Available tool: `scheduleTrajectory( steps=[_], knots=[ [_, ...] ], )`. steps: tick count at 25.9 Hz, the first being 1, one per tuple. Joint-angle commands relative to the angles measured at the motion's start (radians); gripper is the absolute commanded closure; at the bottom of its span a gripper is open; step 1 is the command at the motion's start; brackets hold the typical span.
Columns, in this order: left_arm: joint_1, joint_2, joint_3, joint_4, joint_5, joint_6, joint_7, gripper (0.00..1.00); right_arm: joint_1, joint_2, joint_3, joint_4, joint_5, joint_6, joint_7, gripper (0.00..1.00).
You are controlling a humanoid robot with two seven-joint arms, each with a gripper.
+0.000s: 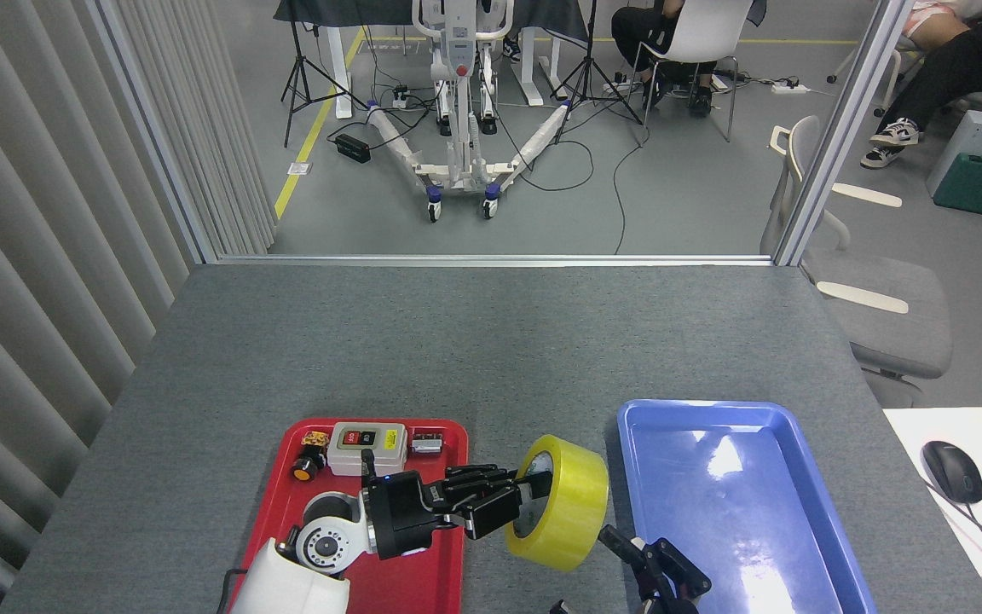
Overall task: Place and move tape with both arms
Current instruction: 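Grasp the tape roll with the right gripper beside the left gripper, then release the left gripper and carry the tape over the blue tray, then lower the tape into the blue tray and open the right gripper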
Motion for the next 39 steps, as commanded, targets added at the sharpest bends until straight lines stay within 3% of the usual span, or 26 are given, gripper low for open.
scheduleTrajectory(
  steps=[1, 6, 14, 15, 18, 19, 24, 26, 29, 32, 36, 39],
  knots=[
    [0.009, 0.004, -0.001, -0.008, 0.000, 0.000, 0.000, 1.00, -0.002, 0.007, 0.011, 0.000, -0.001, 0.000, -0.009, 0.39],
    [0.038, -0.001, -0.026, -0.011, -0.002, 0.000, -0.001, 1.00, -0.005, 0.009, 0.017, 0.003, -0.003, 0.000, -0.013, 0.74],
    [0.036, -0.003, -0.035, -0.012, -0.003, 0.000, -0.001, 1.00, -0.019, 0.007, 0.020, 0.023, -0.009, 0.000, -0.024, 0.90],
    [0.036, -0.003, -0.033, -0.012, -0.005, 0.000, -0.001, 0.82, -0.019, 0.006, 0.018, 0.025, -0.011, 0.000, -0.024, 0.91],
    [0.027, -0.004, -0.021, -0.011, -0.009, 0.000, 0.003, 0.05, -0.021, 0.004, 0.015, 0.026, -0.017, 0.000, -0.023, 0.94],
    [0.024, -0.001, -0.020, -0.012, 0.000, 0.000, 0.003, 0.00, -0.021, 0.006, 0.011, 0.026, -0.020, 0.000, -0.018, 0.94],
    [0.017, 0.017, 0.045, -0.018, 0.023, 0.000, 0.003, 0.00, -0.025, 0.004, -0.028, 0.018, -0.024, 0.005, 0.036, 0.95],
    [0.021, 0.059, 0.054, -0.025, 0.021, 0.000, 0.034, 0.00, -0.025, 0.003, -0.055, 0.017, -0.024, 0.152, 0.089, 0.95],
    [0.049, 0.134, 0.056, -0.077, -0.051, 0.000, 0.190, 0.00, -0.028, -0.002, -0.077, 0.018, -0.026, 0.420, 0.246, 0.95],
    [0.161, 0.195, 0.059, -0.213, -0.249, 0.017, 0.532, 0.00, -0.048, -0.008, -0.095, 0.018, -0.029, 0.571, 0.405, 0.95],
    [0.346, 0.217, 0.049, -0.382, -0.632, 0.402, 0.945, 0.00, -0.070, -0.019, -0.129, 0.026, -0.057, 0.697, 0.548, 0.95],
    [0.400, 0.211, -0.027, -0.434, -0.896, 0.678, 1.053, 0.00, -0.093, -0.034, -0.131, 0.034, -0.087, 0.740, 0.715, 0.95]
  ],
)
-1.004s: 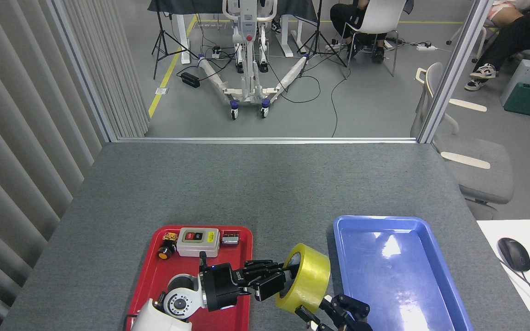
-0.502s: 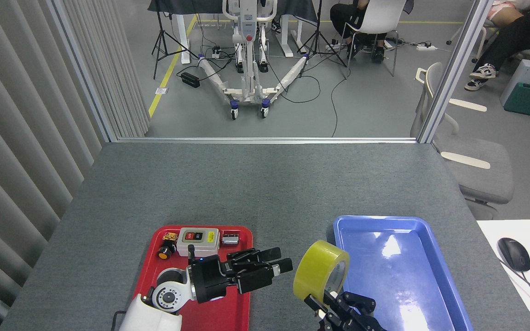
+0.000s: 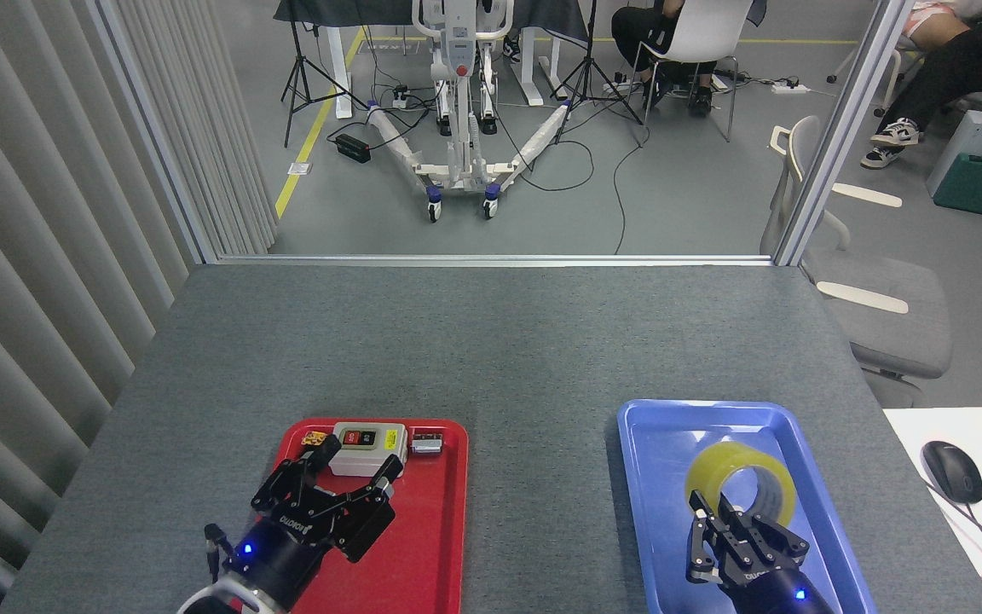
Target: Place and move tape with both arms
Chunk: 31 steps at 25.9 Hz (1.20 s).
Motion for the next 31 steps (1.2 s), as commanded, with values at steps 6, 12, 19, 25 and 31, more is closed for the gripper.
scheduleTrajectory(
  steps=[6, 12, 19, 25, 31],
  knots=[
    [0.079, 0.012, -0.054, -0.061, -0.239, 0.358, 0.067, 0.00, -0.034, -0.021, -0.002, 0.041, -0.035, 0.156, 0.269, 0.85],
    [0.079, 0.044, -0.043, -0.064, -0.215, 0.347, 0.068, 0.00, -0.031, -0.011, 0.004, 0.044, -0.029, 0.208, 0.256, 0.00],
    [0.108, 0.046, 0.026, -0.055, -0.215, 0.341, 0.154, 0.00, -0.025, -0.012, -0.004, 0.032, -0.027, 0.193, 0.103, 0.00],
    [0.108, 0.038, 0.052, -0.056, -0.215, 0.259, 0.154, 0.00, -0.005, -0.002, -0.038, 0.032, -0.025, 0.138, -0.379, 0.00],
    [0.107, 0.044, 0.065, -0.047, -0.213, 0.222, 0.148, 0.00, 0.006, 0.002, -0.039, 0.032, -0.009, 0.119, -0.417, 0.00]
  ],
)
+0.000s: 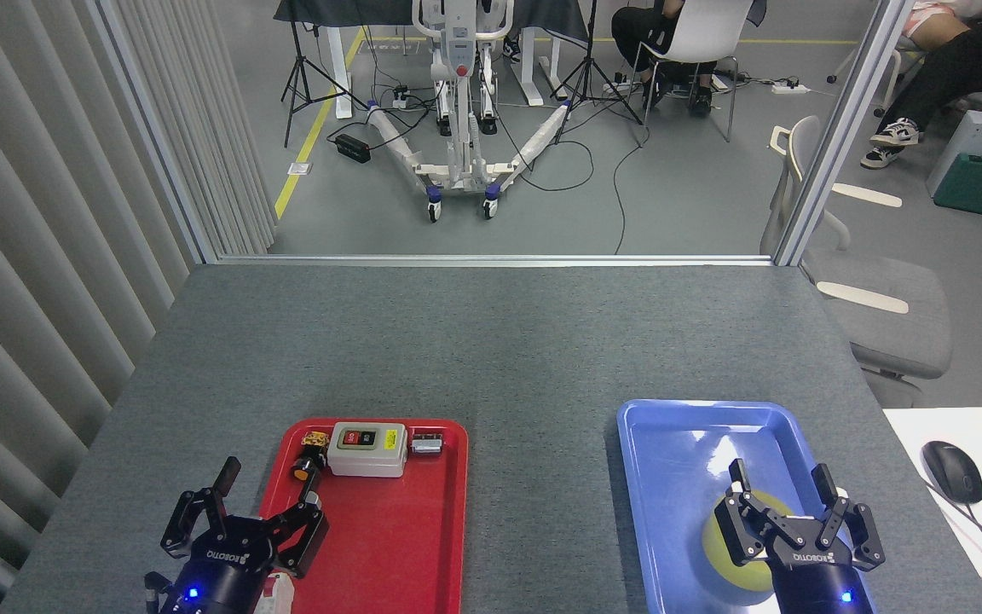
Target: Place and move tape with both arms
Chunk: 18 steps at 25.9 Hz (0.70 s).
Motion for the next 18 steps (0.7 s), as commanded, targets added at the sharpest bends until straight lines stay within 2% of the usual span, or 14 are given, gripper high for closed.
scheduleTrajectory(
  steps=[1, 9, 14, 18],
  knots=[
    [-0.001, 0.004, 0.006, 0.006, 0.001, -0.013, -0.004, 0.00, 0.005, 0.001, -0.002, 0.000, 0.004, -0.007, -0.026, 0.00],
    [-0.001, 0.004, 0.013, 0.006, 0.007, -0.020, -0.009, 0.00, 0.008, 0.002, -0.002, 0.000, 0.009, -0.004, -0.020, 0.00],
    [-0.001, 0.004, 0.013, 0.009, 0.010, -0.027, -0.009, 0.00, 0.017, 0.002, 0.000, 0.001, 0.047, 0.017, -0.017, 0.00],
    [-0.001, 0.004, 0.013, 0.012, 0.012, -0.027, -0.009, 0.00, 0.025, 0.008, 0.004, 0.001, 0.063, 0.040, 0.038, 0.00]
  ],
)
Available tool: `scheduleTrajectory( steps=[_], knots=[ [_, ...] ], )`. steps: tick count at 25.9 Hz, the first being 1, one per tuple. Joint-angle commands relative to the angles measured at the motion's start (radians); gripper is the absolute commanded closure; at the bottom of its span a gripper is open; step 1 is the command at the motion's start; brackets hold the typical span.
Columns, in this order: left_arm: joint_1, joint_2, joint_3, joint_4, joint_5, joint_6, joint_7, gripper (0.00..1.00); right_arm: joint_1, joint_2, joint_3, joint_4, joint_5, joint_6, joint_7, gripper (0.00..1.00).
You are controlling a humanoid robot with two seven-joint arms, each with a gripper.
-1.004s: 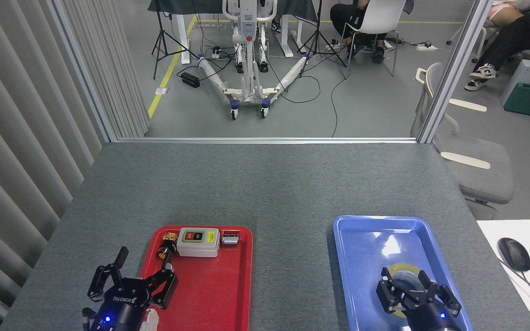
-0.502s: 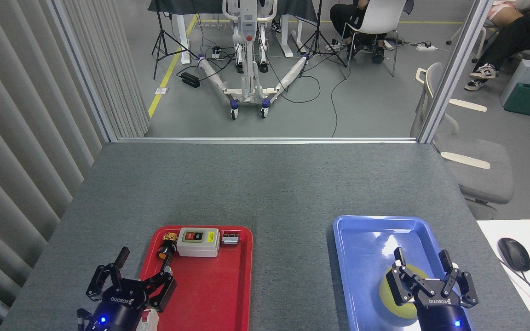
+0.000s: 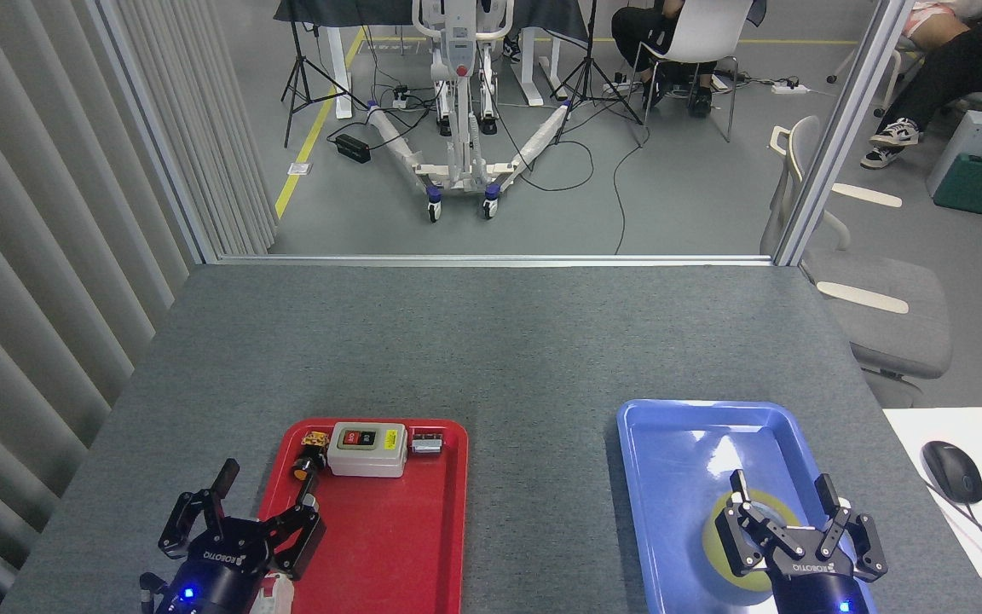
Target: Place and move tape with both arms
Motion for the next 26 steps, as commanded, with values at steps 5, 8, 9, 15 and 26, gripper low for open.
scheduleTrajectory(
  steps=[5, 8, 9, 15, 26],
  knots=[
    [0.000, 0.001, 0.000, 0.001, 0.001, -0.002, 0.000, 0.00, 0.007, 0.003, 0.006, 0.000, 0.012, 0.014, 0.041, 0.00],
    [0.000, 0.000, 0.000, 0.001, 0.002, -0.002, 0.000, 0.00, 0.007, 0.001, 0.006, -0.003, 0.010, 0.014, 0.039, 0.00],
    [0.000, 0.000, 0.000, 0.001, 0.002, -0.002, 0.000, 0.00, 0.008, -0.002, 0.005, -0.006, 0.005, 0.014, 0.036, 0.00],
    [0.000, 0.000, 0.000, 0.001, 0.002, -0.002, 0.000, 0.00, 0.013, -0.002, 0.006, -0.018, 0.007, 0.005, 0.044, 0.00],
    [0.000, -0.002, 0.009, 0.004, 0.004, 0.003, 0.000, 0.00, 0.013, 0.000, 0.005, -0.020, 0.007, 0.008, 0.044, 0.00]
  ],
)
